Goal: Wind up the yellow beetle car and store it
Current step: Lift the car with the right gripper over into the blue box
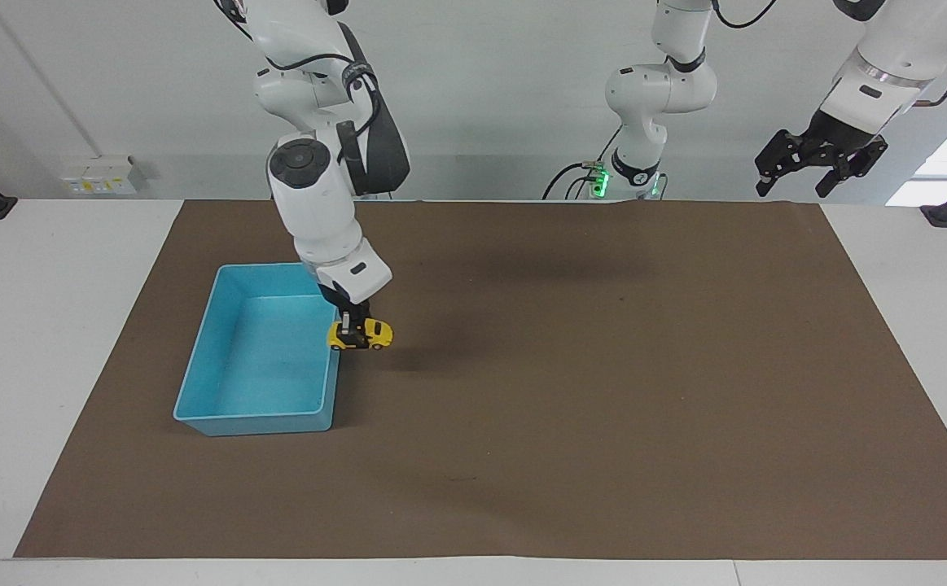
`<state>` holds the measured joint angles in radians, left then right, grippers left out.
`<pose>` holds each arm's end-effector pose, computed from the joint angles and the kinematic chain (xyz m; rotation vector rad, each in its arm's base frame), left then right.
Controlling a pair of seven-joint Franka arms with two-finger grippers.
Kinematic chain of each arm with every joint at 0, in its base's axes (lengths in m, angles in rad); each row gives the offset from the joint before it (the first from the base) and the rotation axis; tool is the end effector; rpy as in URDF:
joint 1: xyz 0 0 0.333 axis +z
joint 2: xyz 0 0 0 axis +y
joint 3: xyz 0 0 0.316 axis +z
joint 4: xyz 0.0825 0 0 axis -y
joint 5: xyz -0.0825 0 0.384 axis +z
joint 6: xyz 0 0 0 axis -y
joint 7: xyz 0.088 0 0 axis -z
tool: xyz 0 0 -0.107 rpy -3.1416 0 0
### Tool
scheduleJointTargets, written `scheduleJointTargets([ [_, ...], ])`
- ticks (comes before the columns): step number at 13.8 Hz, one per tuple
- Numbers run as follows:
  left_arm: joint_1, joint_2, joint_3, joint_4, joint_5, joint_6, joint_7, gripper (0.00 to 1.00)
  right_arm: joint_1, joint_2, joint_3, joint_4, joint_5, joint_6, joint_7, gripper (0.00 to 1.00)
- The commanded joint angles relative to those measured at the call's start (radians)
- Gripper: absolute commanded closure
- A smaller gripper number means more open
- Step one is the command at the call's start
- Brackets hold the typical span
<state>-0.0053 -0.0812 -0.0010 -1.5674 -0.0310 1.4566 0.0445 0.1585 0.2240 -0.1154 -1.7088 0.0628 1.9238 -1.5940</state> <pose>0.5170 -0.0069 0.6598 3.1088 -0.0838 -0.0451 0.6249 0.0363 0.4570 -2.1485 -2.2522 -0.0281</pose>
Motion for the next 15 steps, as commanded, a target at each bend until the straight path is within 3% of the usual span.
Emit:
scheduleJointTargets([
  [1, 0.008, -0.009, -0.004, -0.008, 0.016, -0.010, 0.011, 0.00, -0.052, -0.054, 0.008, -0.082, -0.003, 0.009, -0.076, 1.00],
  [6, 0.008, -0.009, -0.004, -0.008, 0.016, -0.010, 0.011, 0.00, -0.068, -0.127, 0.008, -0.250, -0.006, 0.133, -0.093, 1.00],
  [12, 0.008, -0.009, -0.004, -0.008, 0.016, -0.010, 0.011, 0.00, -0.094, -0.123, 0.008, -0.403, -0.004, 0.335, -0.147, 1.00],
  [15, 0.008, -0.009, -0.004, -0.008, 0.016, -0.010, 0.011, 0.00, -0.094, -0.095, 0.008, -0.429, -0.004, 0.398, -0.158, 1.00],
])
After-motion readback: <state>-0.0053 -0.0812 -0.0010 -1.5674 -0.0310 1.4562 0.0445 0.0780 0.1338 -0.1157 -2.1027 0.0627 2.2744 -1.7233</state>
